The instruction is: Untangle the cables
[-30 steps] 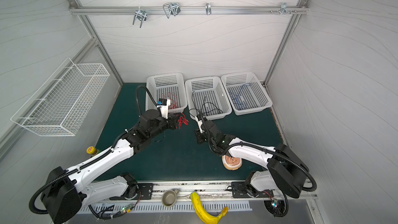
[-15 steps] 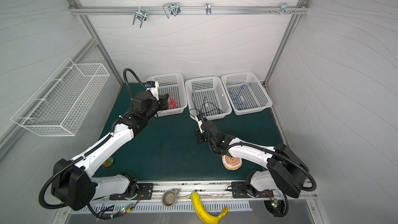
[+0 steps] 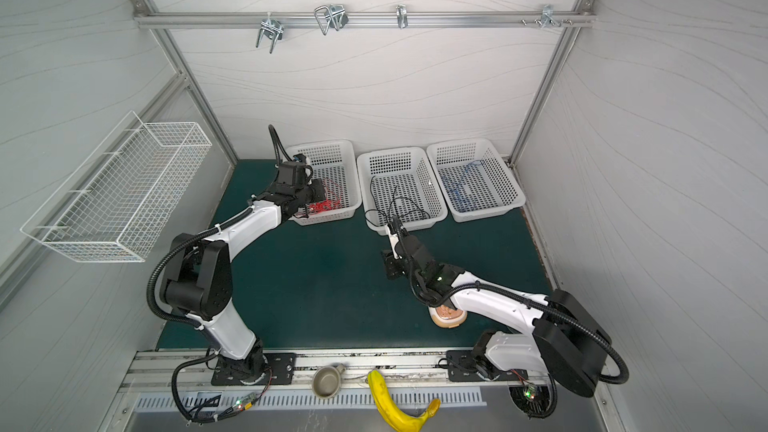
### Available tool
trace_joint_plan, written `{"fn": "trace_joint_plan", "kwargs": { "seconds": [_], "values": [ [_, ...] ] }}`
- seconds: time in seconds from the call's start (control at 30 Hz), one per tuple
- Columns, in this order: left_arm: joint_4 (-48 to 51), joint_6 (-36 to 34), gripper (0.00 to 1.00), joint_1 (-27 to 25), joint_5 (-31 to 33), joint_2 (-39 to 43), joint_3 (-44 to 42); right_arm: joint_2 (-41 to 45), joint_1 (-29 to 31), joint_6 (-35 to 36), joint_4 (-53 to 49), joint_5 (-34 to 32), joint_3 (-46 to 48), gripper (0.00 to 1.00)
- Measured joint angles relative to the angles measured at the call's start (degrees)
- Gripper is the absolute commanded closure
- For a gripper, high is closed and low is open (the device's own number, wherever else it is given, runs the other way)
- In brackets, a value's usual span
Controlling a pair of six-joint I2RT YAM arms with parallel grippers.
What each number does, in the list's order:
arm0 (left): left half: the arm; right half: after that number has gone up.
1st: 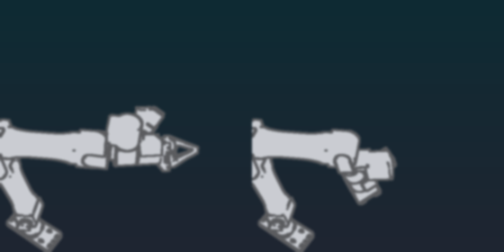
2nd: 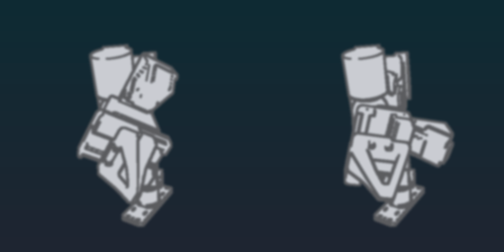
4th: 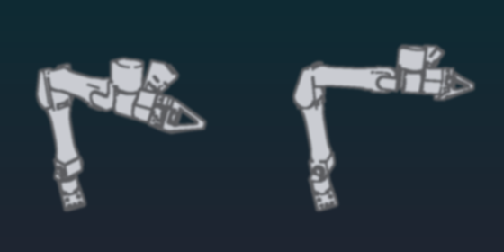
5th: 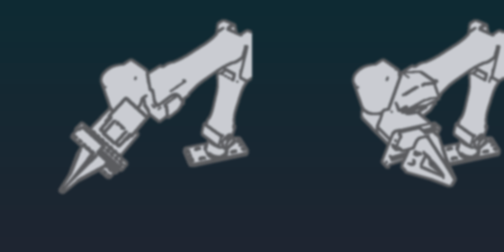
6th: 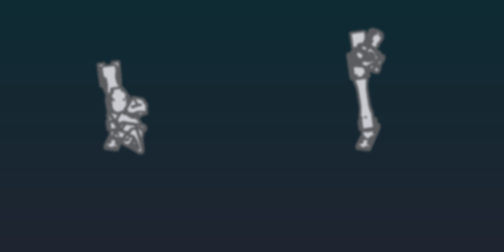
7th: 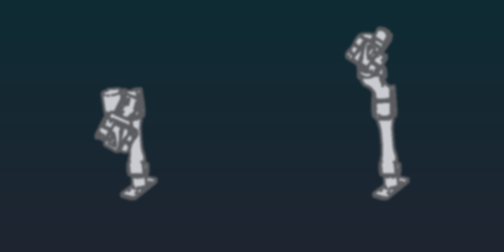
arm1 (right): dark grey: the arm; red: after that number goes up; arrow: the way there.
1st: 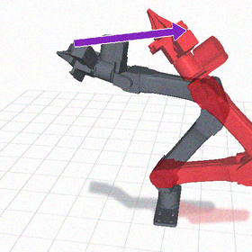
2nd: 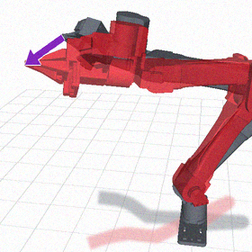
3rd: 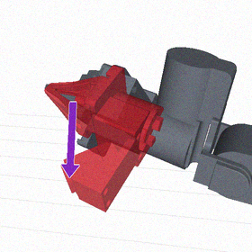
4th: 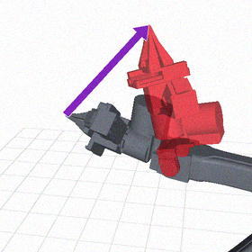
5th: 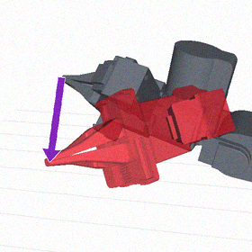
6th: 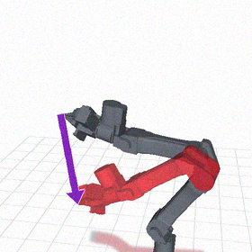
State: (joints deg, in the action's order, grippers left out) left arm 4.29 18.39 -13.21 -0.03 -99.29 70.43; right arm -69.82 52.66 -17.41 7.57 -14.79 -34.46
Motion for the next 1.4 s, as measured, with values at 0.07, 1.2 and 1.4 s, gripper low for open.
{"fn": "trace_joint_plan", "kwargs": {
  "seconds": [0.07, 1.2, 1.4],
  "values": [
    [0.4, 0.2, 0.80, 0.0, -0.6, -0.3, 0.2, 0.9, 0.0, -0.2, -0.2, -0.5, 0.5, 0.62],
    [0.2, -2.0, 0.10, -3.9, 10.5, 35.3, -29.4, 15.1, -11.5, 2.3, -11.9, -11.0, 3.0, 0.01],
    [-0.6, -2.2, 0.09, -4.4, 24.7, 39.8, -35.2, 18.4, -20.7, 4.5, -14.3, -15.0, 3.3, 0.01]
  ]
}}
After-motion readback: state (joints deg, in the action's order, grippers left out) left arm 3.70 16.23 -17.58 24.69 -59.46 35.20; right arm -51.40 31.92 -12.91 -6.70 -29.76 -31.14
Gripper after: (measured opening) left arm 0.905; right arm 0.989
